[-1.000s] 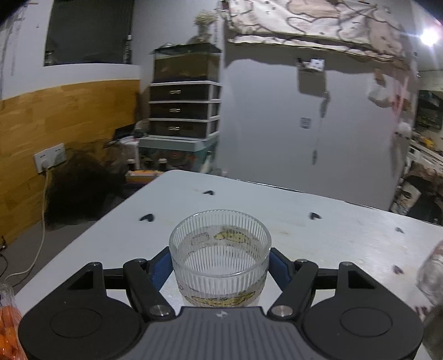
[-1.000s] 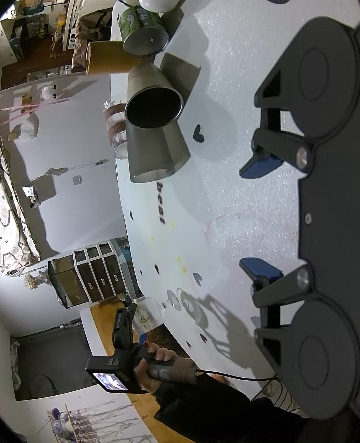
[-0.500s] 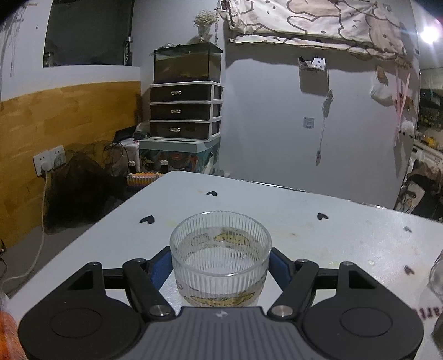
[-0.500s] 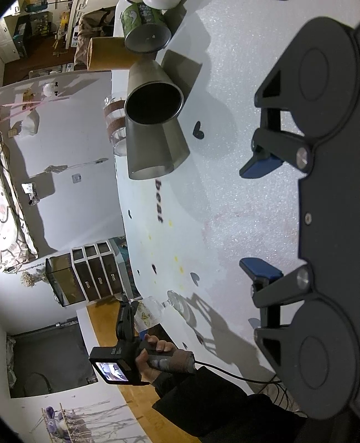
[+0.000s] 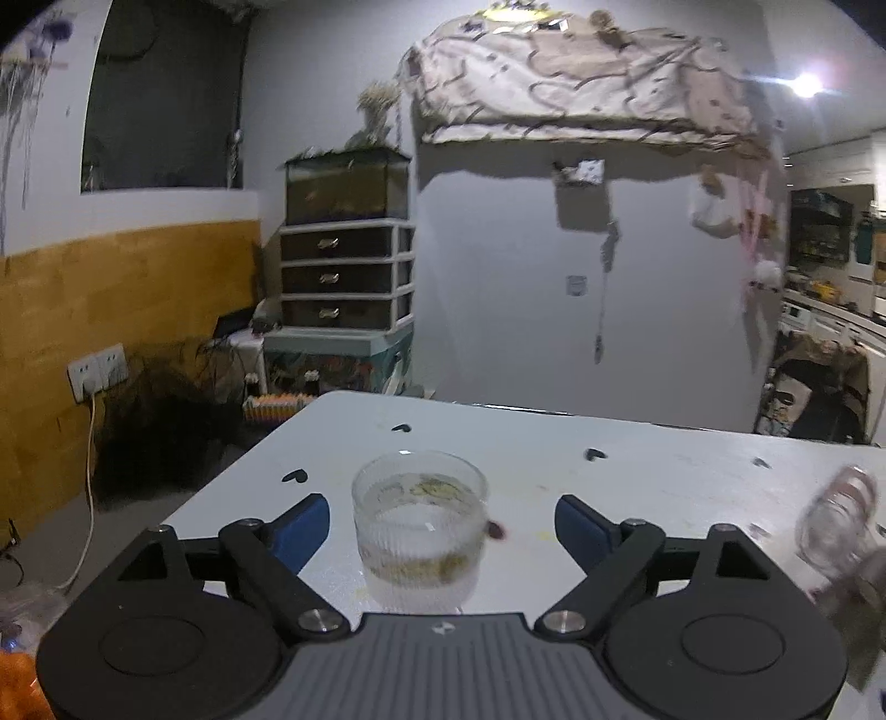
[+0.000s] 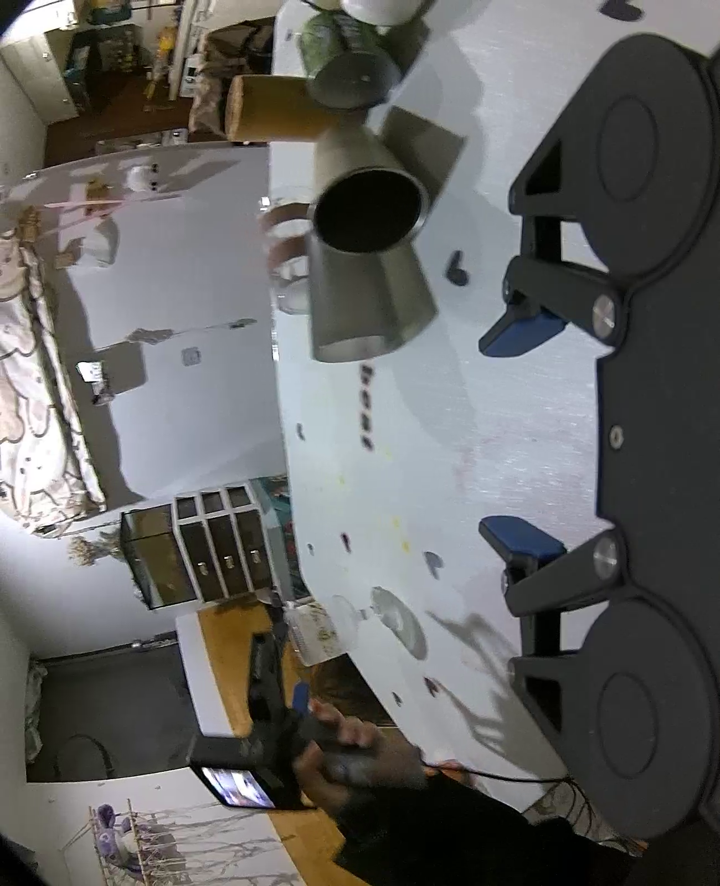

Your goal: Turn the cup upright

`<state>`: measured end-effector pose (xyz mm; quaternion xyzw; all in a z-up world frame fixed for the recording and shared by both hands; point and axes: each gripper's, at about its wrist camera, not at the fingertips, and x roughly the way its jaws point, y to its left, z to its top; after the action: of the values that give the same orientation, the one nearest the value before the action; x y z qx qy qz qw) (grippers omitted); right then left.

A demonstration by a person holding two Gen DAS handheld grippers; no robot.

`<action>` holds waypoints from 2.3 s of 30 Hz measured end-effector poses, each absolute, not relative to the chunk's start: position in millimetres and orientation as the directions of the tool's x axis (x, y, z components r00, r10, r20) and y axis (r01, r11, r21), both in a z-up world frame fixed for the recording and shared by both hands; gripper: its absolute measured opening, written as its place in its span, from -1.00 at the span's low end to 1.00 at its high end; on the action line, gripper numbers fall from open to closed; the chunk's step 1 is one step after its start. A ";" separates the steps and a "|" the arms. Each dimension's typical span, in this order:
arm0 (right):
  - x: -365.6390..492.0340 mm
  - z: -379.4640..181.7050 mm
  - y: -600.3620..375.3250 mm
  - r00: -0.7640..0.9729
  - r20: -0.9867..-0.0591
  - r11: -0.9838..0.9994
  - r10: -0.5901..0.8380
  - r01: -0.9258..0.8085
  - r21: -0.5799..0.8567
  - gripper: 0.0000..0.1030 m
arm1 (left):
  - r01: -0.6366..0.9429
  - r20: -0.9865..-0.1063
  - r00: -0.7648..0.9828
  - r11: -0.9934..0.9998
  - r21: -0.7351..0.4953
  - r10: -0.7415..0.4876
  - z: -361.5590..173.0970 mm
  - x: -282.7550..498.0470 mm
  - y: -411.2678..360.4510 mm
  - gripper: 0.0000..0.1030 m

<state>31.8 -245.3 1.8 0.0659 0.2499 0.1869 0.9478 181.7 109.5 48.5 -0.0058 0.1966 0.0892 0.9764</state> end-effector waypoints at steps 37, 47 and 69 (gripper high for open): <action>25.2 15.0 -237.0 0.895 -0.363 0.964 0.260 -0.265 0.038 1.00 | -0.043 -0.352 0.934 0.998 0.053 0.059 -5.6 1.5 35.6 1.00; 26.0 12.4 -234.1 0.892 -0.373 0.964 0.256 -0.263 0.033 1.00 | -0.047 -0.353 0.933 0.997 0.055 0.063 -6.9 -0.3 35.2 1.00; 26.5 9.9 -227.8 0.887 -0.380 0.961 0.263 -0.274 0.026 1.00 | -0.052 -0.369 0.928 0.998 0.035 0.061 -8.4 0.4 37.9 1.00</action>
<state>26.5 -227.8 9.9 -0.0140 0.1935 0.1382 0.9712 0.4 37.9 -8.4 0.0125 0.1882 0.0286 0.9816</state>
